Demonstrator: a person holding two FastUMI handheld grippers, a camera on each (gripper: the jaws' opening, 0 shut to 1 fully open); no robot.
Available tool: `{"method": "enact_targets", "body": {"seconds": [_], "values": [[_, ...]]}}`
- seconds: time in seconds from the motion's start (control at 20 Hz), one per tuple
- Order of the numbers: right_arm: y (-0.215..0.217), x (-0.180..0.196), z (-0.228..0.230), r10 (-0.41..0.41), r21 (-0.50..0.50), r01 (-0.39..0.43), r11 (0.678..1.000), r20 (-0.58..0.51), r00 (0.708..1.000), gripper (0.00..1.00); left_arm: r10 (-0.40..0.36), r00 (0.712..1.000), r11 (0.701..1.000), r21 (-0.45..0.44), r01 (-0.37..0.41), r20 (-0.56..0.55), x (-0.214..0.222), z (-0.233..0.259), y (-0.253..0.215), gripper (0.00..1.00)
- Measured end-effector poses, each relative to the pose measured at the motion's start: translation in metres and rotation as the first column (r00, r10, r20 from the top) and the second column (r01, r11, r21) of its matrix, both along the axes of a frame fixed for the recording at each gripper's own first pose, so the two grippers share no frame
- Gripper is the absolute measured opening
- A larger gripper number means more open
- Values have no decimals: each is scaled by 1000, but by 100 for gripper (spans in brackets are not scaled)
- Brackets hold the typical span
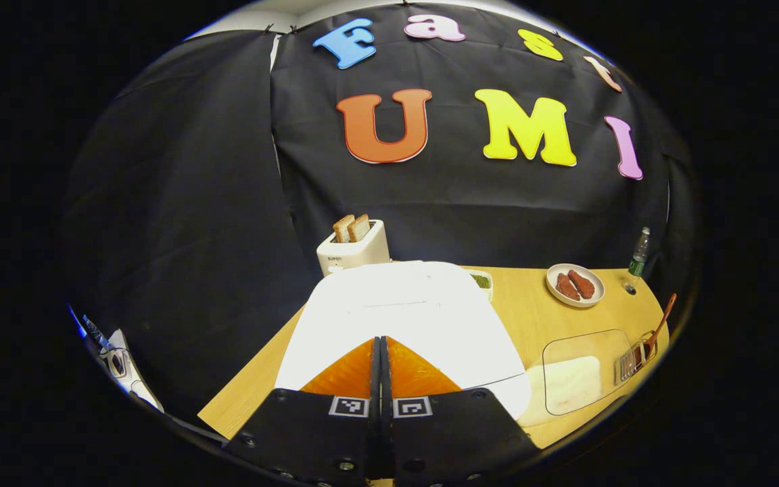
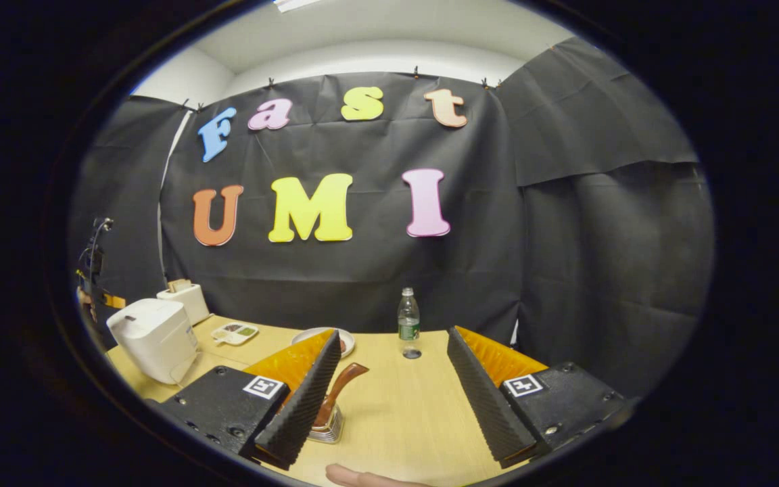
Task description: Close the left gripper, press the button to open the rice cooker; take a wooden spoon from the chopstick holder with the right hand, scoop a spoonful of rice and pour it into the rice cooker, then put the wooden spoon back into the chopstick holder.
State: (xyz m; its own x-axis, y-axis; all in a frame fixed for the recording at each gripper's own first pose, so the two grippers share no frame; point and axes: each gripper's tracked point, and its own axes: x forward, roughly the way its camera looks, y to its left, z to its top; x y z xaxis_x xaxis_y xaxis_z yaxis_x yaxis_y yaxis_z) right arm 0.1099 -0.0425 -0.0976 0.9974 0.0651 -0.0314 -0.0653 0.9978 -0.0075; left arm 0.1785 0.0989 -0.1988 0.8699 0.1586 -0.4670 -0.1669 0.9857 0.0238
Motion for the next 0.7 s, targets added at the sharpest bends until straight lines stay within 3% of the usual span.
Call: {"method": "enact_targets", "body": {"seconds": [0.25, 0.7], "values": [[-1, 7, -3, -7, 26, 7, 1000, -5, 1000, 100, -11, 998, 1000, -30, 9, -58, 6, -21, -6, 0], [3, 11, -10, 4, 41, -3, 999, -17, 1000, 99, -5, 998, 999, -33, 2, -70, -9, -25, -10, 0]]}}
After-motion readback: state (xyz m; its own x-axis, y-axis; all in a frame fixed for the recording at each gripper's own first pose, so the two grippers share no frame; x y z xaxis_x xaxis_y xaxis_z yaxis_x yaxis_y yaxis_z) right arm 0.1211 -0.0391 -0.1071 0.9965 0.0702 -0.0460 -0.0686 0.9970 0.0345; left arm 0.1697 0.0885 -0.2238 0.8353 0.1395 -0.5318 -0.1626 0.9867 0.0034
